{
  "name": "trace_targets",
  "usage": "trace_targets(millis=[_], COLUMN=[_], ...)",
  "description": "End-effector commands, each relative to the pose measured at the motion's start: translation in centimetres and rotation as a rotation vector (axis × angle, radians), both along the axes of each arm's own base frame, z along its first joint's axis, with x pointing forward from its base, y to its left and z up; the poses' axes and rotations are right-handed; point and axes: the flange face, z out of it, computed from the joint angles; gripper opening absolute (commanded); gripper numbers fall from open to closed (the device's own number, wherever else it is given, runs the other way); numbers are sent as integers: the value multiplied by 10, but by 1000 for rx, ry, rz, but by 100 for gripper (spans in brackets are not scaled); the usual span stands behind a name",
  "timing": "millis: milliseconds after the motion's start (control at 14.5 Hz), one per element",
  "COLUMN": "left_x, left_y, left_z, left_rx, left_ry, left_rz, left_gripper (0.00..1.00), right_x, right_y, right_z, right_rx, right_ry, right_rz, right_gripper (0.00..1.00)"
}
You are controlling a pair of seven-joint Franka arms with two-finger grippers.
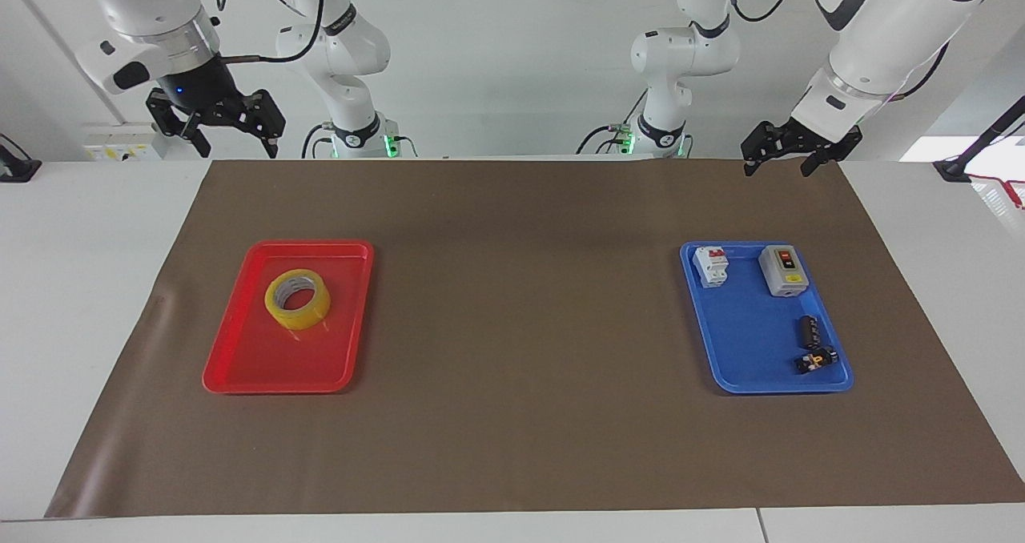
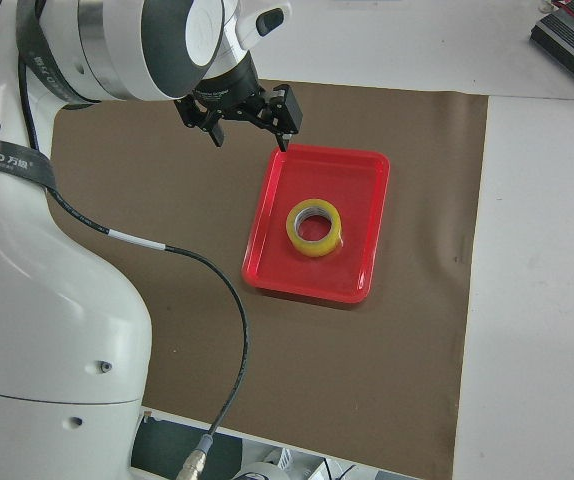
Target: Place and move tape with both arms
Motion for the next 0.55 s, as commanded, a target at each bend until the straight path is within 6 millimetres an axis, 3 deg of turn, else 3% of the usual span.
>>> trace_targets(millis=[0, 482], left_x=[-5, -6], left_y=[3, 3], left_z=[4, 5], left_rx=[-12, -12], left_ry=[-15, -15], left_rz=[-3, -3], left_gripper=[100, 100], right_x=[-1, -1], right_y=[-5, -7], right_z=[0, -1], right_rx=[-3, -4], right_ry=[-8, -10], right_rz=[13, 7], right_gripper=[100, 100])
